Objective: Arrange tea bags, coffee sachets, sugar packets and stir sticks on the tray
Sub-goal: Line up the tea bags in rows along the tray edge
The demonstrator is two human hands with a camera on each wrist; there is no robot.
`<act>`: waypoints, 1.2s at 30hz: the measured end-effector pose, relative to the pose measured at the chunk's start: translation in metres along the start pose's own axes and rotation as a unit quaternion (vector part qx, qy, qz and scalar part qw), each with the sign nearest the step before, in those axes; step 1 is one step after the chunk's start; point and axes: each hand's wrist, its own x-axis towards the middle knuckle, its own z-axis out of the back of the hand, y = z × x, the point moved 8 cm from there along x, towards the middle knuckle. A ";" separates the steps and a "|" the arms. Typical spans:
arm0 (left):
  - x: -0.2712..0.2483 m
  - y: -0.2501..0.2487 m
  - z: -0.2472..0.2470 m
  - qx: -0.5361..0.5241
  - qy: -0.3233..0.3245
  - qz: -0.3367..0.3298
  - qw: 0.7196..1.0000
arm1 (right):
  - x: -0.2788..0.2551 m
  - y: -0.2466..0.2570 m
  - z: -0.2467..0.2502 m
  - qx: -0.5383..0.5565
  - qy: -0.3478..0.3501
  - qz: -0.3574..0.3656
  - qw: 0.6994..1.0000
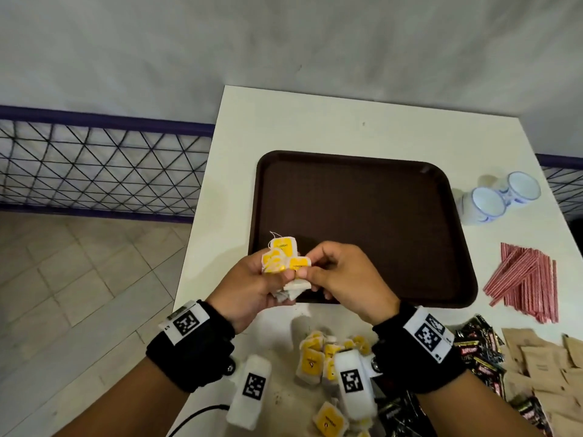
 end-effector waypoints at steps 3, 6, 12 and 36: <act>0.010 -0.010 0.006 0.001 0.003 -0.005 1.000 | 0.016 0.007 0.004 0.020 0.002 0.000 1.000; 0.018 -0.013 0.012 0.016 -0.003 -0.001 1.000 | 0.039 0.017 0.017 0.048 -0.006 -0.002 0.999; 0.029 -0.005 0.017 0.021 -0.018 0.013 1.000 | 0.109 0.041 0.034 0.037 -0.006 0.017 0.999; 0.042 0.006 0.023 0.056 0.019 0.021 0.998 | 0.232 0.054 0.019 -0.036 -0.104 0.008 0.994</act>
